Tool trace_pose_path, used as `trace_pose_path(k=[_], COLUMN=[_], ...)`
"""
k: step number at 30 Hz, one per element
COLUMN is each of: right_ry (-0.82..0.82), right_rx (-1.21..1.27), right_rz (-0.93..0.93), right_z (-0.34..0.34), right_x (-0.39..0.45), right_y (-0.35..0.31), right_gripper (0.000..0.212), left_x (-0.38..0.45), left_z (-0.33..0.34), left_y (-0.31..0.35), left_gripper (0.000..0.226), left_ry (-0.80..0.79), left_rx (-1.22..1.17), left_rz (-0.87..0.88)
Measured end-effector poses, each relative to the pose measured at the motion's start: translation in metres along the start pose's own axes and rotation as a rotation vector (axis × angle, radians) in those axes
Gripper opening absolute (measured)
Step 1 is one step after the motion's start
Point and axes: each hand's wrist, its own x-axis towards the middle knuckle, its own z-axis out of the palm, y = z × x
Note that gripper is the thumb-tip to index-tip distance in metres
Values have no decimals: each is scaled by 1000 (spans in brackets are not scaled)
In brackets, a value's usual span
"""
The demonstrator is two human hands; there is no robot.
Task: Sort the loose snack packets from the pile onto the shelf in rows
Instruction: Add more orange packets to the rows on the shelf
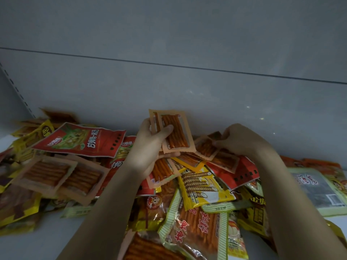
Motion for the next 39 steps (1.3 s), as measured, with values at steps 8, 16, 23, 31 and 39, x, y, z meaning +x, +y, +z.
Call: trace_pose_path(k=[8,16,23,31,39], right_ry=[38,-29,-24,-27,-135], right_rx=[269,972,911,501,-22], right_rz=[-36,-133,-186,-178,-133], right_z=[4,-15,6,3,-4], right_x=[2,-10,-4,-2,-7], right_y=[-2,-10,-26,-21,-13], right_gripper=[3,19,11,12,30], left_x=[-1,-1,-3,-3,-1], left_z=[0,-1,2,-1,-2], left_y=[0,-1,1,-1,-1], left_gripper=[26,30,35,49,47], left_ry=[16,0,-40,-36,-4], left_rx=[-21,-39,2,19,-3], left_rz=[-12,8,39,44,82])
